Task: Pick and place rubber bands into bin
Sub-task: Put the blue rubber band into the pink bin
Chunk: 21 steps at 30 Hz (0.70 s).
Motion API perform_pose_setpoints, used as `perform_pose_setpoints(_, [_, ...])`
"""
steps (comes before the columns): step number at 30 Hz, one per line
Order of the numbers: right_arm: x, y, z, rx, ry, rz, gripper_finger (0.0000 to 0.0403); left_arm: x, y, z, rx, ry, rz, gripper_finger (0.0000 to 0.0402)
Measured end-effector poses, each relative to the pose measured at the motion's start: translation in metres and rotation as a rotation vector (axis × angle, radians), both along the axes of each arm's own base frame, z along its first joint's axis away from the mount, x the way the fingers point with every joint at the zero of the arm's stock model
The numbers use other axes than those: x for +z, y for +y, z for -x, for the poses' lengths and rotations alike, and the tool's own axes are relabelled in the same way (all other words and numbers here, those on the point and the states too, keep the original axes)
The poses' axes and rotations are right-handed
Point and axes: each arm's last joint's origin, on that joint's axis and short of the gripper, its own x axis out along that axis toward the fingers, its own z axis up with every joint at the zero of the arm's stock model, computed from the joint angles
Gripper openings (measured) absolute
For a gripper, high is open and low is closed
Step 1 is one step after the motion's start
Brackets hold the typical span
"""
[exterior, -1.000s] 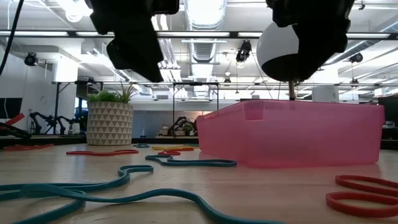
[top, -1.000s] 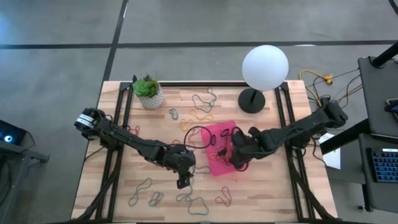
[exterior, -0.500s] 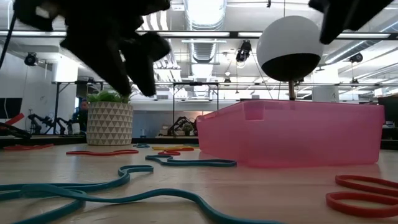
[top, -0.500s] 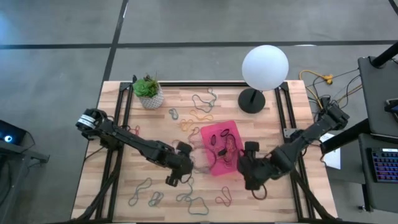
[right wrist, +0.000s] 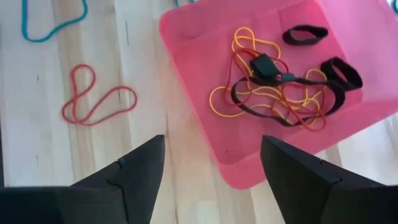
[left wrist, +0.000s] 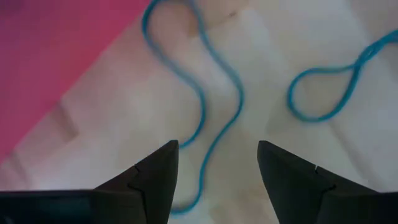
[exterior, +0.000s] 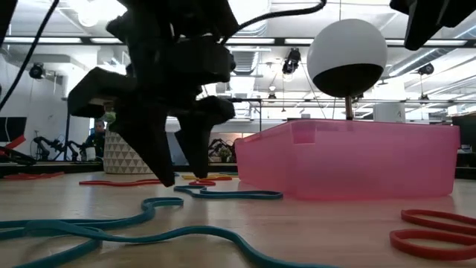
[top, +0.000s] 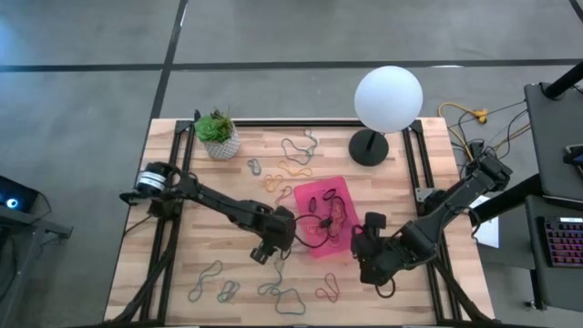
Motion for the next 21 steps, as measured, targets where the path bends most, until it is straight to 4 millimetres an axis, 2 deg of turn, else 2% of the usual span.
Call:
perform_pose_setpoints(8, [-0.004, -0.001, 0.001, -0.018, 0.008, 0.000, 0.0249, -0.011, 0.015, -0.008, 0.012, 0.016, 0.044, 0.0202])
perform_pose_setpoints(12, [-0.005, -0.001, 0.002, -0.053, 0.007, -0.012, 0.0248, -0.017, 0.017, -0.011, -0.019, 0.024, 0.072, 0.0186])
perform_pose_setpoints(16, [-0.007, -0.002, 0.002, -0.064, 0.008, -0.015, 0.0247, -0.022, 0.017, -0.013, -0.037, 0.034, 0.103, 0.0146])
perform_pose_setpoints(21, [-0.010, -0.002, 0.003, -0.064, 0.017, -0.007, 0.0246, -0.025, 0.016, -0.011, -0.043, 0.054, 0.118, 0.0068])
